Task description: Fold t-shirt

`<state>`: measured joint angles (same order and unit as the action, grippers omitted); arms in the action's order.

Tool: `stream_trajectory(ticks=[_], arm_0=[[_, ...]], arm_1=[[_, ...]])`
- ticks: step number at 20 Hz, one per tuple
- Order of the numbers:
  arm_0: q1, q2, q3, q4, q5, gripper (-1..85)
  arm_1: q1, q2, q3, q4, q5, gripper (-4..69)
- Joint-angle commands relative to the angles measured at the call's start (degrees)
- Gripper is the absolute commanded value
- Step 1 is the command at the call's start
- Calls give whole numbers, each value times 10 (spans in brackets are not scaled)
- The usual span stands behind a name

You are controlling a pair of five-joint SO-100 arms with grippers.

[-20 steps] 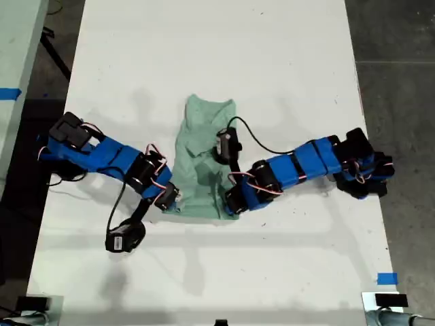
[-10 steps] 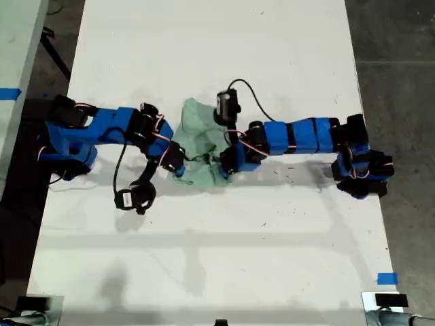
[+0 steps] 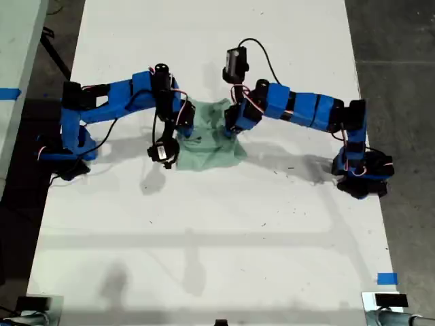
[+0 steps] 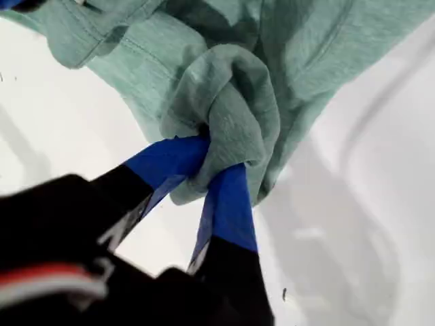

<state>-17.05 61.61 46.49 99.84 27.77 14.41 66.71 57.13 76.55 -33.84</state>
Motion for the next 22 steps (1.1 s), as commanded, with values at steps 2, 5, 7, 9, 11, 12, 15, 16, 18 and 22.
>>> stream_trajectory(ticks=[2, 5, 7, 9, 11, 12, 15, 16, 18, 22], arm_0=[[-71, -1, -6, -25, 33, 0], [-94, -18, -6, -34, 47, 0], [-104, -24, -10, -40, 48, 4], [-115, -11, -18, -34, 47, 131], [-141, 40, -17, -32, 50, 290], [-160, 73, -10, -31, 49, 298], [-222, 171, 4, -2, 46, 303], [-239, 204, 15, 4, 49, 302], [-268, 278, 62, 8, 54, 301], [-279, 443, 229, -24, 58, 287]], arm_1=[[55, 6, -23, -22, -31, -8], [73, -15, -27, -30, -41, -9], [87, -23, -29, -43, -49, -10], [102, -23, -47, -51, -63, 229], [126, -13, -83, -61, -101, 364], [142, -5, -102, -62, -113, 338], [197, 69, -95, -57, -123, 275], [217, 112, -67, -55, -123, 266], [255, 211, 18, -60, -123, 243], [314, 454, 254, -71, -126, 211]])
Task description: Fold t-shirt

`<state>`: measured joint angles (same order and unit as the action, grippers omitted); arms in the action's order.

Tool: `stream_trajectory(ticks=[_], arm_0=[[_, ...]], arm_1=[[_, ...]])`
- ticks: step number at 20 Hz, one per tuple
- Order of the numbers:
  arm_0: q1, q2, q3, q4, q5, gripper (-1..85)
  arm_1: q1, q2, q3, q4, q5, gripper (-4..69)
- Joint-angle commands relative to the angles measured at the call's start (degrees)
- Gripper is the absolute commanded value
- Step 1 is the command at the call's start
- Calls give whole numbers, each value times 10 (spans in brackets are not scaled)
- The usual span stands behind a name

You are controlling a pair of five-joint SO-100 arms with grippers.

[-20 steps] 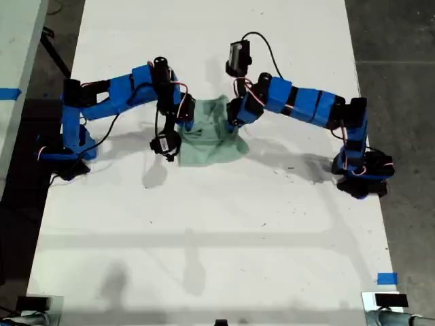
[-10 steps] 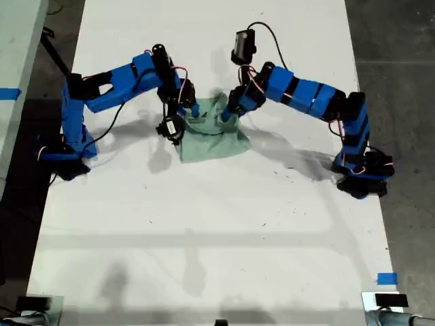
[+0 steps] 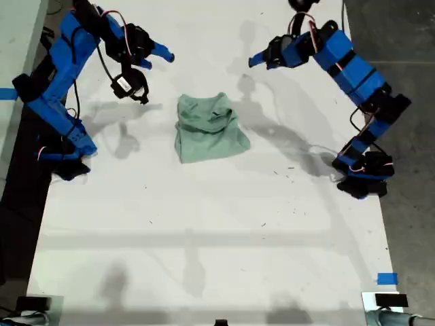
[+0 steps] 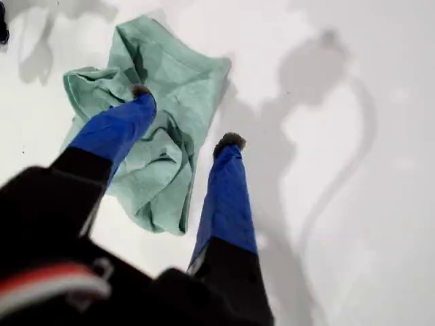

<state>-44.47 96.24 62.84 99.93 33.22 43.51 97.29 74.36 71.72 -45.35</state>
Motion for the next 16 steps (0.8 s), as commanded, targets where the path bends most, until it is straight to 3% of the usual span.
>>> stream_trajectory(ticks=[1, 3, 7, 9, 11, 14, 16], arm_0=[[3, 149, 134, -44, 4, 278], [31, 277, 285, -93, 0, 226], [130, 535, 546, -174, -52, 37], [174, 644, 653, -203, -91, 9], [207, 740, 753, -225, -126, 1], [243, 867, 882, -239, -166, 0], [264, 966, 958, -237, -182, 0]], arm_1=[[25, 212, 142, -23, -6, 202], [15, 336, 259, -24, 20, 185], [-50, 569, 477, -22, 105, 142], [-103, 668, 570, -29, 151, 113], [-154, 752, 657, -44, 207, -10], [-216, 899, 803, -60, 275, -11], [-233, 996, 895, -15, 310, -11]])
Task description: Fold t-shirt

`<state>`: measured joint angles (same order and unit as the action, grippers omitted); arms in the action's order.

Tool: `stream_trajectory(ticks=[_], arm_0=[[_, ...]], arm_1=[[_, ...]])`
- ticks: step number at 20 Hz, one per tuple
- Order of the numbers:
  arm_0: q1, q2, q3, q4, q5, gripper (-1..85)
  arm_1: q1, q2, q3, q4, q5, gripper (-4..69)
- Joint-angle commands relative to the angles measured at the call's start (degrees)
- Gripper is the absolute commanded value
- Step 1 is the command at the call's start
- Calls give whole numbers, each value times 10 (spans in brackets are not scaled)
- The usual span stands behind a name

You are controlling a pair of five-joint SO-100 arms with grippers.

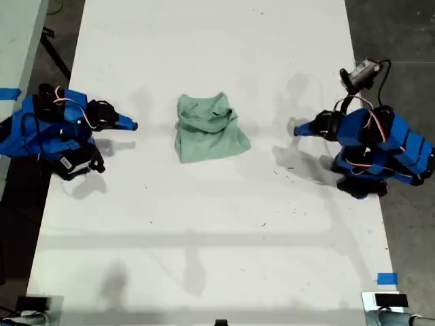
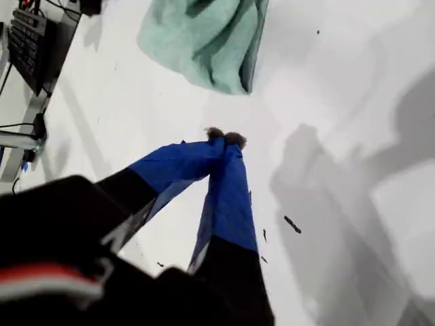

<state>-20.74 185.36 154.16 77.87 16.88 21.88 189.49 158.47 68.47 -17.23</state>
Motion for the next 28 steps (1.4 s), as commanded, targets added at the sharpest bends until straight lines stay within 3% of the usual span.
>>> stream_trajectory(ticks=[1, 8, 17, 19, 24, 28], arm_0=[[40, 109, 72, -27, -18, 0], [30, 106, 194, -35, -33, 0], [16, 106, 193, -31, -29, 0], [16, 106, 193, -31, -29, 0], [14, 106, 194, -30, -29, 0], [20, 106, 194, -29, -33, 0]], arm_1=[[-30, 70, 69, 24, 33, -11], [-35, 71, 102, 4, 12, -11], [-43, 70, 91, -18, 4, -10], [-47, 8, 54, -87, -18, -9], [-54, -503, -238, -294, -109, -9], [-76, -745, -430, -343, -148, -10]])
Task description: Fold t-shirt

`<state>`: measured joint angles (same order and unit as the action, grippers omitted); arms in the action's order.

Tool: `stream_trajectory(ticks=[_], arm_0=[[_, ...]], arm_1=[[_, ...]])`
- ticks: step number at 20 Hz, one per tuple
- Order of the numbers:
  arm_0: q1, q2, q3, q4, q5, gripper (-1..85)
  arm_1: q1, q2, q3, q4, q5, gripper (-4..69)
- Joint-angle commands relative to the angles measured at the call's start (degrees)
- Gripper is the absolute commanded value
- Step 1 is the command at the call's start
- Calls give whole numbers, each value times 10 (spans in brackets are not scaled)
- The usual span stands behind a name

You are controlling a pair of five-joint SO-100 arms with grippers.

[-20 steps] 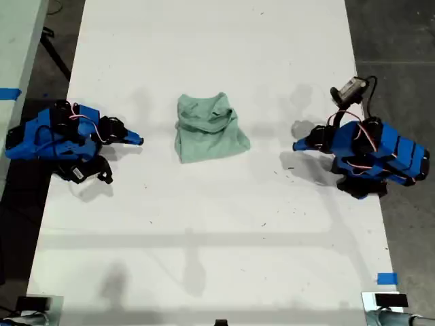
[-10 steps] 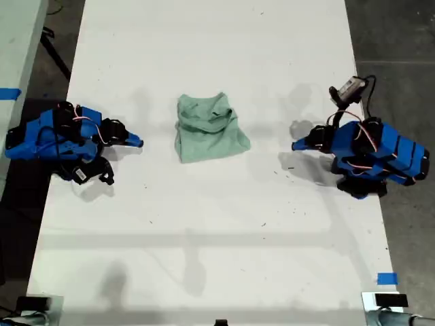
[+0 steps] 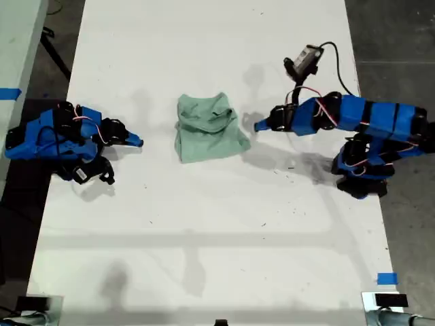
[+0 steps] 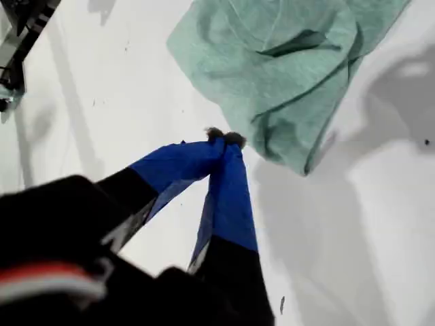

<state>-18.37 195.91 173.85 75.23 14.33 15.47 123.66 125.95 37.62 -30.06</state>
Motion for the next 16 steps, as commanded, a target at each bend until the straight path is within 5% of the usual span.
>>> stream_trajectory(ticks=[1, 16], arm_0=[[-5, 1, -3, -3, -7, 0], [-7, 1, -2, -2, -4, 0]], arm_1=[[-18, -131, -141, -40, -25, -10], [-58, -454, -415, -46, -46, -10]])
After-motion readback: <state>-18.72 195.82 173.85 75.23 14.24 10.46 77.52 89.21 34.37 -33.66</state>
